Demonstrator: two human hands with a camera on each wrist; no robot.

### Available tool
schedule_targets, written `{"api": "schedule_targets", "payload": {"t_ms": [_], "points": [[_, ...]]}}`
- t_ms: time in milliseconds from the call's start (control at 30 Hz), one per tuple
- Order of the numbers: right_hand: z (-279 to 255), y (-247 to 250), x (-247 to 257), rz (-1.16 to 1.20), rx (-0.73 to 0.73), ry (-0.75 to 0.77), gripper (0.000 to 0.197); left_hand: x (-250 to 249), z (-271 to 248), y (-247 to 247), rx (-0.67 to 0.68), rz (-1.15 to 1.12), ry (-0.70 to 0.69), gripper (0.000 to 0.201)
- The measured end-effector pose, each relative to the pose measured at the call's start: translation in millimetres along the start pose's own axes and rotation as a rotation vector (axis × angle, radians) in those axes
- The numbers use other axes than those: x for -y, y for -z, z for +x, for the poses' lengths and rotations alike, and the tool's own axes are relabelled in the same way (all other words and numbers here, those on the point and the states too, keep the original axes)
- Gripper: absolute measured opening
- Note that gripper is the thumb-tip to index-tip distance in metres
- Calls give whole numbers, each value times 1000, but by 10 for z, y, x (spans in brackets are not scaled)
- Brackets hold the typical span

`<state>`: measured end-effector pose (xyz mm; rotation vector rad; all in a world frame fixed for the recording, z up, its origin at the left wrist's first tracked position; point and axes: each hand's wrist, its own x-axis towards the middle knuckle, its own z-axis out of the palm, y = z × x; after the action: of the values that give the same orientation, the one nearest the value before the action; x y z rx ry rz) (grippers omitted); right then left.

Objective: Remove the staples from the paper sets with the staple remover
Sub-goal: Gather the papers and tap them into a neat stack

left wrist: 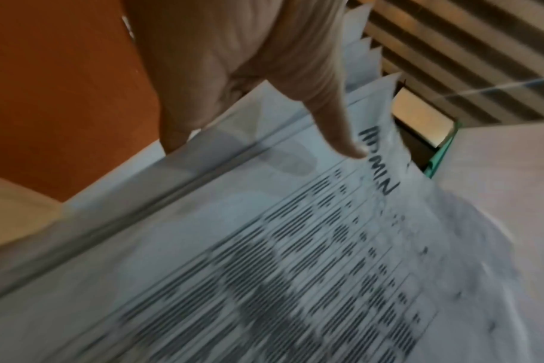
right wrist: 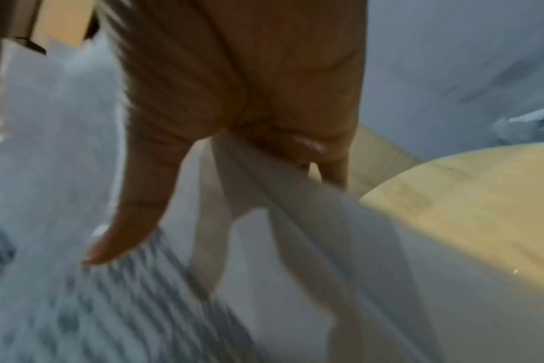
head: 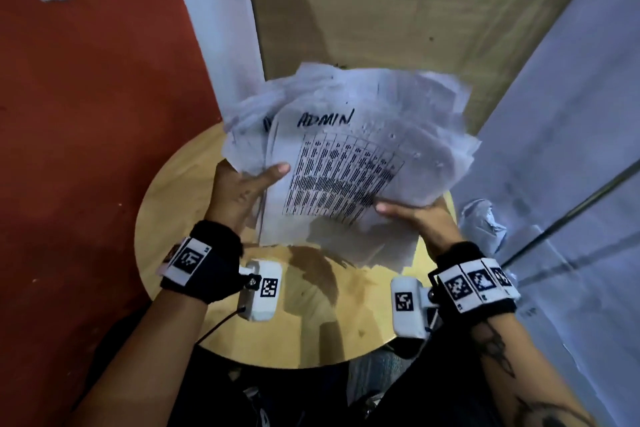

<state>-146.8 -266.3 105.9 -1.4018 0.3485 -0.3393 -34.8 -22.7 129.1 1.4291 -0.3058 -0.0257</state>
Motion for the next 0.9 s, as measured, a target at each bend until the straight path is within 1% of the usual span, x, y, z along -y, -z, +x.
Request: {"api": "schedule_targets", "payload": {"t_ms": [33, 67, 100, 167, 233, 267, 300, 333, 367, 400, 467, 500, 533, 600, 633, 667, 733, 767, 800, 867, 900], "points": [[0, 49, -23, -23, 97, -71, 69, -16, -14, 0, 34, -12, 18, 47], [13, 94, -42, -18, 165, -108, 82, -32, -16, -5, 54, -45, 38, 59], [17, 126, -44, 20, 200, -112, 83, -29, -14, -4, 66, -75, 55, 69], [30, 173, -35, 95, 221, -86, 70, -34, -16, -5, 64, -95, 51, 81], [4, 129, 9, 83, 225, -48, 61, -33, -47, -22, -7, -120, 61, 90], [-11, 80, 21, 38, 214, -17, 60, -56, -72, -48, -38, -129, 77, 88], [-13, 22, 12, -17, 175, 10, 57, -49, -77, -65, -55, -135, 94, 79], [0, -44, -1, -61, 107, 30, 51, -58, -75, -110, -89, -124, 111, 67], [14, -124, -12, -82, 13, 37, 41, -52, -76, -164, -115, -115, 115, 59], [29, -186, -27, -88, -83, 37, 32, -31, -75, -184, -108, -84, 117, 59], [84, -261, -78, -115, -225, 27, 24, -155, -152, -280, -58, -53, 117, 55], [119, -274, -105, -127, -268, 17, 21, -60, -104, -261, -59, -28, 87, 54], [149, -279, -114, -138, -294, 5, 21, -12, -92, -226, -50, 36, 91, 58], [188, -292, -70, -152, -292, -8, 26, 39, -73, -151, 35, 127, 98, 73], [185, -299, -6, -146, -265, -3, 29, 99, -28, -70, 47, 136, 82, 76], [190, -297, 58, -142, -230, 13, 31, 105, -9, -29, 30, 126, 92, 76], [171, -320, 262, -176, -158, 72, 26, 121, 100, 89, -46, 107, 113, 77], [175, -331, 375, -202, -135, 101, 21, 65, 143, 115, -51, 115, 87, 72], [184, -345, 481, -200, -134, 135, 17, 13, 166, 137, -49, 130, 42, 61], [183, -394, 659, -163, -207, 245, 17, -163, 138, 83, -50, 148, -90, 40], [163, -426, 702, -159, -256, 307, 17, -247, 87, 23, -63, 136, -167, 38]]}}
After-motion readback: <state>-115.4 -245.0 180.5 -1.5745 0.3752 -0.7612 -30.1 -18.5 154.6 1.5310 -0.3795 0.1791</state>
